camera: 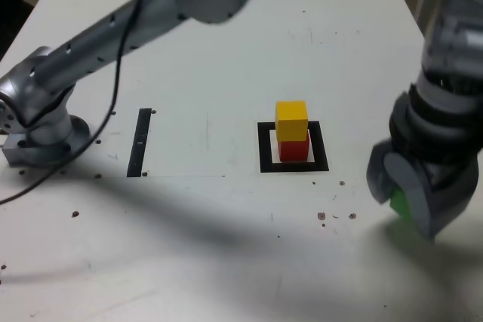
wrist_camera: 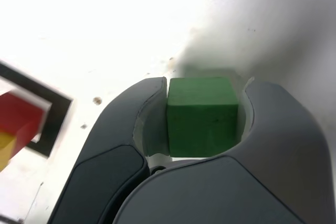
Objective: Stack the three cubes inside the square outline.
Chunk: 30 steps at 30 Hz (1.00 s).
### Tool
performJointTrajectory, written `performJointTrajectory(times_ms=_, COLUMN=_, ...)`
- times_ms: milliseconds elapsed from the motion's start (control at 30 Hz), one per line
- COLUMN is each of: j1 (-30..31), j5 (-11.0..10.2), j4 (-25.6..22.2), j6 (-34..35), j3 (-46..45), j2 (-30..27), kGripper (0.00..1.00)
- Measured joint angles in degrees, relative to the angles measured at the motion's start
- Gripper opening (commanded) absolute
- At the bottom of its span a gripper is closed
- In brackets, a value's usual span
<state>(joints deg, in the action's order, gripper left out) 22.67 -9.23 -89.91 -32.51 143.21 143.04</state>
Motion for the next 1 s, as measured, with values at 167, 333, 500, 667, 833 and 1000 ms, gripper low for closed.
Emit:
performJointTrajectory(times_ms=167, j1=-0.04, j5=-0.98, j4=-0.57, j6=1.99, j3=-3.93, j2=-4.39, kGripper=0.36)
performJointTrajectory(times_ms=333, j1=-1.21, j5=-1.03, j4=-0.57, j6=5.6, j3=-8.95, j2=-9.12, kGripper=0.35)
performJointTrajectory(times_ms=500, j1=-3.31, j5=-1.15, j4=-0.52, j6=8.61, j3=-13.58, j2=-13.83, kGripper=0.35)
performJointTrajectory(times_ms=667, j1=-6.13, j5=-1.24, j4=-0.62, j6=11.09, j3=-17.7, j2=-18.9, kGripper=0.35)
performJointTrajectory(times_ms=833, j1=-8.88, j5=-1.25, j4=-0.64, j6=13.66, j3=-21.96, j2=-22.07, kGripper=0.35)
performJointTrajectory(times_ms=1000, j1=-11.34, j5=-0.74, j4=-0.83, j6=16.58, j3=-24.77, j2=-24.75, kGripper=0.35)
